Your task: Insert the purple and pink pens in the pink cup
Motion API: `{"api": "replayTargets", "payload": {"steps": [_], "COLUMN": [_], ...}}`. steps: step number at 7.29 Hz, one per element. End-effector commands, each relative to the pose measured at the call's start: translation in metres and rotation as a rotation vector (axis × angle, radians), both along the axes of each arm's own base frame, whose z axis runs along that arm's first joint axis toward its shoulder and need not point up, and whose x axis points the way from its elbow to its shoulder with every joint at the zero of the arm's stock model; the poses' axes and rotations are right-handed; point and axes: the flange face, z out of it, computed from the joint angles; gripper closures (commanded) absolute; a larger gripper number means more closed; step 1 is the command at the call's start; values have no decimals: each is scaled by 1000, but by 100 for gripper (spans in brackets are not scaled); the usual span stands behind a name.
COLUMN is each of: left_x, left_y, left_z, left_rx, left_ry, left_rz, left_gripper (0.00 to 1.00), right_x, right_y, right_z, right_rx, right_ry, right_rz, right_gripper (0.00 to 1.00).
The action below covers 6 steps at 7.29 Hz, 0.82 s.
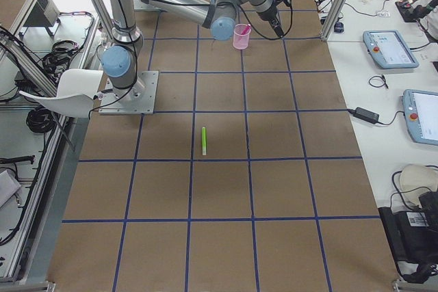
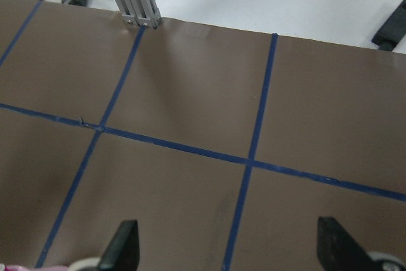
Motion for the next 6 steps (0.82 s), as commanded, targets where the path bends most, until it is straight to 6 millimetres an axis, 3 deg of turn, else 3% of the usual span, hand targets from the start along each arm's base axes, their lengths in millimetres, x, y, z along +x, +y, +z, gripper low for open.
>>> {"api": "replayTargets", "payload": {"steps": [1,3,5,6], "left_x": [-59,-84,-96,-100], "left_y": [31,46,47,48], "left_z": [-26,-55,-77,-80], "left_rx": [-5,-15,25,35], "left_ry": [81,141,135,139], "left_rz": [64,117,107,109], "left_gripper": [100,100,100,81], "right_x": [-3,-10,-9,-9], "right_y": [50,83,79,77], "right_z": [44,67,65,60], "right_rx": [175,240,242,252], "right_ry": [59,142,129,130], "right_rz": [-31,-110,-115,-115], "right_gripper": [0,0,0,0]}}
